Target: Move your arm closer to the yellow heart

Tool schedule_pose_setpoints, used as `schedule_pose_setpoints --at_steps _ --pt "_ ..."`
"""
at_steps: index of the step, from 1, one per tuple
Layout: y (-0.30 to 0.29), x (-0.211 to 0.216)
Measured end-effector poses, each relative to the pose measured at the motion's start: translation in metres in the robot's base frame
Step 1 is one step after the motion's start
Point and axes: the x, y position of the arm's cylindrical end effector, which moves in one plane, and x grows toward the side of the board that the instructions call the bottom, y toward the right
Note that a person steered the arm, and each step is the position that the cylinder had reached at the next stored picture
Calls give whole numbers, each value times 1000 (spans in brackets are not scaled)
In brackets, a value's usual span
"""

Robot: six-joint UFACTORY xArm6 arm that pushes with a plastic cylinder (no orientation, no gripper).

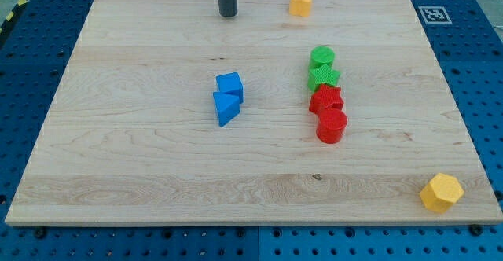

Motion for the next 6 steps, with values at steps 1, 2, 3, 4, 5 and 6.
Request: schedule_pose_setpoints --at_steps 1,2,3,4,5,6 --pt "0 -6" --pt "0 -13" --pt "0 -18" --pt "0 -25" --pt "0 -31" --pt "0 -37"
